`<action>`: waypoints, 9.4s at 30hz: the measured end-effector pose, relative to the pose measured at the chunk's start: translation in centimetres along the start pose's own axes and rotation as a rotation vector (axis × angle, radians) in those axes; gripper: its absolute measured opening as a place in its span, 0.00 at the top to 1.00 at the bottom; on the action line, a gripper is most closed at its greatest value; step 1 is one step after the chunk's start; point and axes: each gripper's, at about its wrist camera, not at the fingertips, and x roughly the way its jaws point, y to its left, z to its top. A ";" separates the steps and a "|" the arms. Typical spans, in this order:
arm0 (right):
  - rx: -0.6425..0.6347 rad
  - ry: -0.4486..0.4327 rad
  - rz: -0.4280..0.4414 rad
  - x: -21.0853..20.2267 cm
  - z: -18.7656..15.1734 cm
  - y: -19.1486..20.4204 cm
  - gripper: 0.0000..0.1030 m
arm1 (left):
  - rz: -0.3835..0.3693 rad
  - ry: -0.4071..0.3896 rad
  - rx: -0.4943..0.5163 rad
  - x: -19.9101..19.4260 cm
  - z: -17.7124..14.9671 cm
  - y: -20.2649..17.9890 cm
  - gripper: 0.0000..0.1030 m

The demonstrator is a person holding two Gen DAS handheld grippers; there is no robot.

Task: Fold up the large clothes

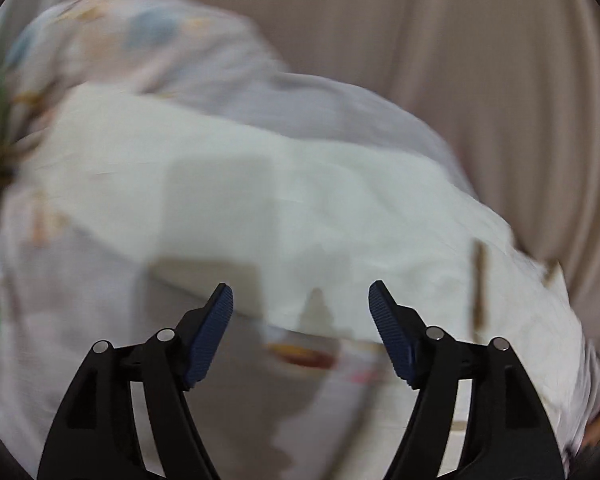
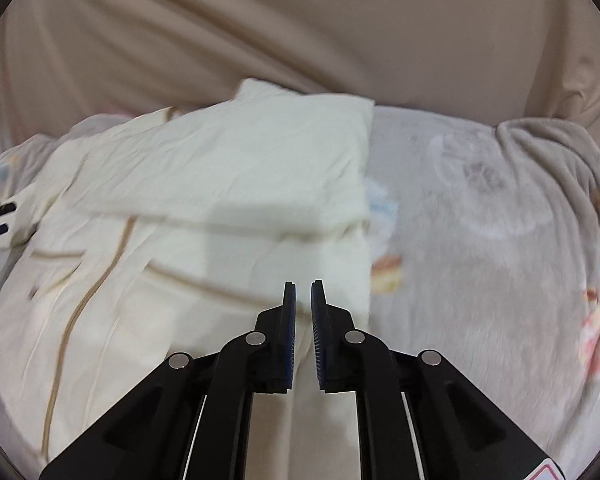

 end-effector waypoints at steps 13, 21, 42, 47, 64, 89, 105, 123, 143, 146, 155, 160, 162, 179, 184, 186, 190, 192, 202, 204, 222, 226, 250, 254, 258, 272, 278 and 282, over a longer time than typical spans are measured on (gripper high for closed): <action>-0.086 0.041 0.050 -1.5 -7.8 5.0 0.66 | 0.090 0.001 -0.348 1.9 5.1 14.7 0.83; -0.054 0.024 0.077 -1.0 -8.2 5.0 0.61 | -0.028 -0.140 -0.027 -3.2 7.3 0.5 0.95; 0.016 0.007 0.198 -1.3 -8.4 3.8 0.45 | -0.409 0.225 0.769 0.7 -25.5 -37.9 0.73; 0.045 -0.004 0.184 -2.1 -7.1 3.0 0.44 | -0.491 0.206 0.619 -1.8 -21.5 -33.5 0.28; 0.359 0.060 0.247 7.5 7.2 0.0 0.38 | -0.304 0.249 0.080 5.7 -9.3 -16.9 0.25; 0.245 -0.088 0.094 11.9 11.6 -1.2 0.98 | -0.117 0.048 0.334 7.5 -9.9 -20.1 0.77; 0.160 0.106 0.125 -4.9 -4.4 -3.8 0.39 | -0.208 0.261 0.309 -5.2 -12.7 -6.3 0.08; 0.299 0.065 0.271 -12.1 -10.9 -1.1 0.96 | -0.287 0.319 0.444 -13.8 -18.7 -3.7 0.85; 0.202 -0.008 0.073 -22.9 -17.3 -1.1 0.66 | -0.321 0.243 0.469 -23.5 -20.4 1.8 0.65; 0.183 -0.132 0.096 -22.2 -11.7 -1.4 0.50 | -0.387 0.123 0.508 -23.9 -17.7 -3.1 0.51; 0.315 -0.116 0.131 -6.1 1.2 -1.7 0.42 | -0.344 0.099 0.465 -10.3 -14.0 -16.0 0.48; 0.425 -0.009 0.136 3.0 3.9 -2.7 0.42 | -0.282 0.102 0.433 -3.2 -13.3 -19.1 0.48; 0.475 0.068 0.166 5.9 3.7 -2.8 0.44 | -0.246 0.138 0.412 -0.5 -13.2 -19.0 0.48; 0.191 0.084 0.033 6.4 2.1 0.3 0.97 | -0.039 0.086 0.502 3.9 -13.9 -17.1 0.51; 0.168 -0.052 -0.080 -0.4 3.5 1.0 0.90 | -0.068 0.051 0.503 -1.5 -12.8 -15.9 0.53; 0.131 -0.100 -0.065 -2.5 3.9 2.2 0.86 | -0.119 0.043 0.525 -4.4 -13.2 -15.7 0.51; 0.041 -0.032 0.186 -2.2 3.9 7.8 0.86 | -0.189 0.145 0.621 -5.6 -16.3 -17.9 0.48; -0.026 0.040 0.242 0.1 3.0 11.4 0.86 | -0.192 0.206 0.649 -4.4 -18.5 -18.9 0.48; 0.106 0.141 0.069 1.8 -2.8 1.0 1.00 | -0.026 0.155 0.646 -1.7 -17.6 -11.7 0.43; 0.149 0.165 0.048 1.3 -3.8 -0.3 1.00 | -0.030 0.188 0.566 -1.1 -16.9 -9.7 0.32; 0.026 0.159 -0.114 9.2 4.0 5.1 1.00 | 0.023 0.129 0.613 4.3 -13.6 -19.0 0.37; 0.075 0.122 -0.070 6.8 3.6 4.4 0.96 | -0.029 0.154 0.538 5.6 -13.1 -16.5 0.30; 0.122 0.115 0.063 -3.4 -2.9 3.6 0.89 | -0.055 0.218 0.553 -4.2 -17.4 -9.8 0.32; 0.103 0.058 0.089 -10.6 -6.5 2.7 0.63 | -0.125 0.218 0.555 -9.3 -18.3 -6.9 0.25; 0.082 0.068 0.116 -16.5 -13.0 0.8 0.43 | -0.175 0.270 0.528 -14.2 -20.5 -2.3 0.15; 0.258 0.119 0.274 -20.3 -25.6 1.5 0.37 | -0.268 0.451 0.340 -18.8 -28.0 6.6 0.12; 0.325 0.119 0.287 -18.8 -24.5 1.8 0.37 | -0.338 0.441 0.340 -18.8 -28.6 5.4 0.30; 0.323 0.109 0.240 -18.5 -24.1 2.4 0.60 | -0.372 0.416 0.322 -19.3 -28.5 5.5 0.68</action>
